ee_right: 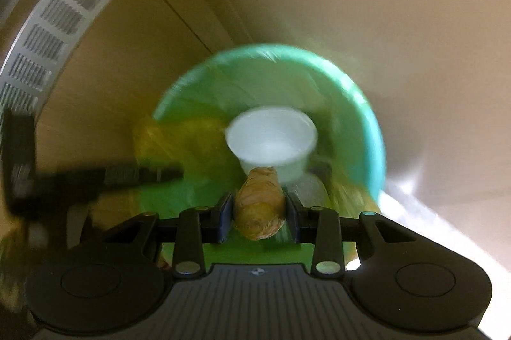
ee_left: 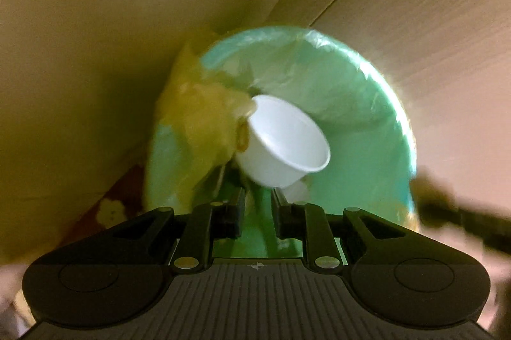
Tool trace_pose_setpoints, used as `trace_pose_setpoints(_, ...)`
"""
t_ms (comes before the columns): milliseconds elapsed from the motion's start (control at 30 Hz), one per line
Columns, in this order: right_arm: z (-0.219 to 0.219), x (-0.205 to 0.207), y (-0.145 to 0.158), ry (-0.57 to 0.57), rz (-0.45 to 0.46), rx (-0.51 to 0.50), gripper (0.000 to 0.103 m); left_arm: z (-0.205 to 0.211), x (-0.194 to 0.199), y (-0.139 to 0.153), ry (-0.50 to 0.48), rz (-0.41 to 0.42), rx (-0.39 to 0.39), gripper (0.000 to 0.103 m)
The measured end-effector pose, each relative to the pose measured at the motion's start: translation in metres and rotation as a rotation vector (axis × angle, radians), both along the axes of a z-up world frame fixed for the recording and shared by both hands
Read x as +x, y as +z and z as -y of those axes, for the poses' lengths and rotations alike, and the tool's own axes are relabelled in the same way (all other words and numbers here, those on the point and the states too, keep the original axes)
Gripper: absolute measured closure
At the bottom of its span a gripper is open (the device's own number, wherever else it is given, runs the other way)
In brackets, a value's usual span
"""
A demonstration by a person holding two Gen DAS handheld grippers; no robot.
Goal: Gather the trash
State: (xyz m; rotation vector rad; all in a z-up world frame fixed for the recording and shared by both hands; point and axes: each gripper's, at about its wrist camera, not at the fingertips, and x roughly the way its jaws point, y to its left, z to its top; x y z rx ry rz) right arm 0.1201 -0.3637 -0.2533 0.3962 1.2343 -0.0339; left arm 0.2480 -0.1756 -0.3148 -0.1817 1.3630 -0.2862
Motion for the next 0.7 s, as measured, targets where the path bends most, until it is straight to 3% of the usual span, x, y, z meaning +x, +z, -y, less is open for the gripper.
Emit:
trace_pose_setpoints(133, -0.006, 0.026, 0.007, 0.017, 0.093, -0.027, 0.068, -0.007, -0.008, 0.019, -0.023, 0.056, -0.008, 0.082)
trace_pose_setpoints(233, -0.01, 0.027, 0.017, 0.001, 0.101, -0.027, 0.056, -0.011, -0.016, 0.04, -0.016, 0.108, -0.044, 0.082)
trace_pose_setpoints(333, -0.015, 0.013, 0.04, -0.002, 0.112, -0.043, 0.055, -0.016, -0.028, 0.075, 0.012, 0.163, -0.085, 0.082)
trace_pose_setpoints(500, -0.032, -0.023, 0.101, 0.026, 0.175, -0.027, 0.054, -0.037, -0.064, 0.168, 0.066, 0.307, -0.108, 0.082)
trace_pose_setpoints(700, -0.074, -0.053, 0.187, 0.147, 0.368, -0.034, 0.042, -0.066, -0.114, 0.268, 0.138, 0.521, -0.03, 0.082)
